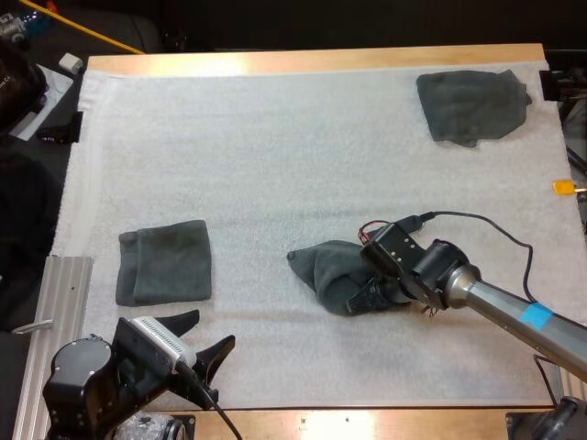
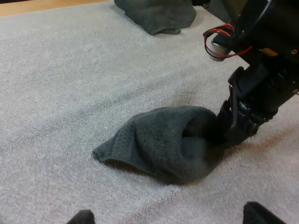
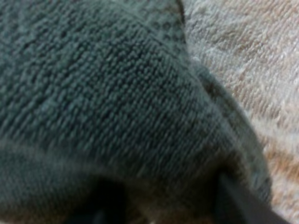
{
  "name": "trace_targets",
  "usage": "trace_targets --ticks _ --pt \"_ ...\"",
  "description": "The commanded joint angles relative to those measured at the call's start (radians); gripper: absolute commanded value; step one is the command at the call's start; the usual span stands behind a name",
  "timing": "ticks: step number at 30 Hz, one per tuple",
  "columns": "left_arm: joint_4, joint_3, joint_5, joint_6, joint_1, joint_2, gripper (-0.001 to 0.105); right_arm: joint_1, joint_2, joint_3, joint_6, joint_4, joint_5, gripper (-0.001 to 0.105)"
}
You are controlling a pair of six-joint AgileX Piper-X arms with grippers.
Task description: Pick towel from pile, fold and stack
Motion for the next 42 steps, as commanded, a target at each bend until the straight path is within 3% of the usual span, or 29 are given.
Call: trace_targets --ticks 1,5,10,21,26,27,29,34,36,38,42 --pt "0.009 -0.009 0.011 -0.008 -0.004 0.006 0.062 -0.001 0.009 -0.001 0.014 -0.012 0.031 0.024" --pt "0.009 -0.008 0.012 -0.007 -0.003 0.005 0.062 0.003 0.004 -0.002 0.016 -0.019 0.046 0.001" --pt "0.005 -0.006 0.013 -0.005 -0.004 0.004 0.062 0.001 -0.045 -0.016 0.010 -0.024 0.065 0.000" --pt "0.005 -0.007 0.012 -0.007 -0.005 0.000 0.062 -0.019 -0.074 -0.285 -0.169 0.041 0.343 0.000" --pt "0.005 -0.008 0.009 -0.006 -0.005 -0.004 0.062 -0.079 -0.055 -0.304 -0.208 0.087 0.390 0.001" --pt "0.005 -0.008 0.009 -0.007 -0.004 -0.003 0.062 -0.092 -0.055 -0.299 -0.209 0.113 0.409 0.009" --pt "0.001 -0.007 0.012 -0.005 -0.005 0.002 0.062 -0.074 -0.065 -0.304 -0.191 0.078 0.351 0.007" --pt "0.003 -0.010 0.017 -0.009 -0.006 0.008 0.062 -0.070 -0.064 -0.307 -0.181 0.069 0.280 0.061" --pt "0.003 -0.009 0.018 -0.009 -0.007 0.006 0.062 -0.070 -0.070 -0.308 -0.185 0.083 0.281 0.075" --pt "0.006 -0.011 0.018 -0.010 -0.004 0.005 0.062 -0.068 -0.074 -0.311 -0.188 0.105 0.298 0.077" --pt "0.008 -0.011 0.017 -0.008 -0.005 0.007 0.062 -0.072 -0.093 -0.313 -0.180 0.181 0.330 0.070"
